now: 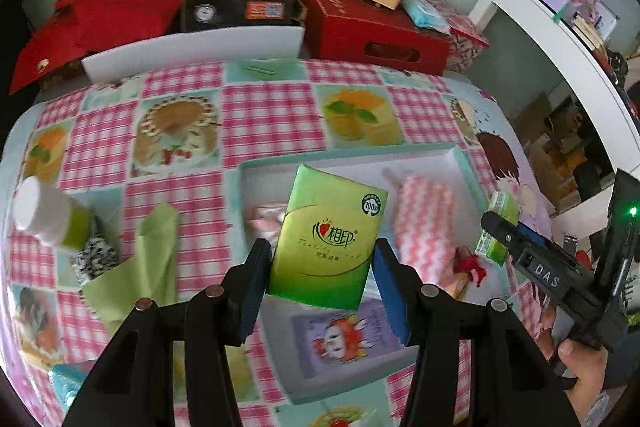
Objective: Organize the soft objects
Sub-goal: 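Carry both green tissue packs over the tray with both grippers, then open both grippers to drop the green tissue packs into the tray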
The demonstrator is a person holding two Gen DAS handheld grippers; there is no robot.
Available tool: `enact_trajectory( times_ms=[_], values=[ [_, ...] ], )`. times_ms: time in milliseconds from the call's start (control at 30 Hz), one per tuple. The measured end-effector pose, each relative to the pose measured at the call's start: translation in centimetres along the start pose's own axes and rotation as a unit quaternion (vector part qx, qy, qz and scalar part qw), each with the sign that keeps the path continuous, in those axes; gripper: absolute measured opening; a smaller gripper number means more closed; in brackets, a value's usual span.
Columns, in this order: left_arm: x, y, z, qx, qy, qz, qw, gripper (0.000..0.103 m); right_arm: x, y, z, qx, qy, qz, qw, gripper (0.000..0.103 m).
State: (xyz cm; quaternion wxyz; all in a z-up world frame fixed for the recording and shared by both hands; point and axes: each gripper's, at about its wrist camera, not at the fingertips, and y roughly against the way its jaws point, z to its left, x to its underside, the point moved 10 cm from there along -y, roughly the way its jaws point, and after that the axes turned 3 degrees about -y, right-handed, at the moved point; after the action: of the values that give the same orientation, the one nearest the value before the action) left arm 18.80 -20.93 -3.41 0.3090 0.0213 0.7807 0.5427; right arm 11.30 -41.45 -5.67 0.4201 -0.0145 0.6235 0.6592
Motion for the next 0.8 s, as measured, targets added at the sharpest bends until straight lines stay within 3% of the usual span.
enact_trajectory(
  times_ms=[267,533,800],
  values=[
    [-1.2,-3.6,-2.8,-0.002,-0.021,0.013,0.9997,0.054,-1.4,-1.3,-2.1,0.0,-0.028,-0.005,1.0,0.055],
    [-0.7,-7.0,-2.7,-0.007,-0.011,0.043,0.999,0.054,-0.2,-3.8,-3.2,0.012,-0.036,0.029,0.999,0.055],
    [-0.4,-6.4,-3.1,0.003,-0.006,0.051,0.9987,0.054,-0.1,-4.0,-3.3,0.027,-0.024,0.036,0.999,0.057]
  ],
)
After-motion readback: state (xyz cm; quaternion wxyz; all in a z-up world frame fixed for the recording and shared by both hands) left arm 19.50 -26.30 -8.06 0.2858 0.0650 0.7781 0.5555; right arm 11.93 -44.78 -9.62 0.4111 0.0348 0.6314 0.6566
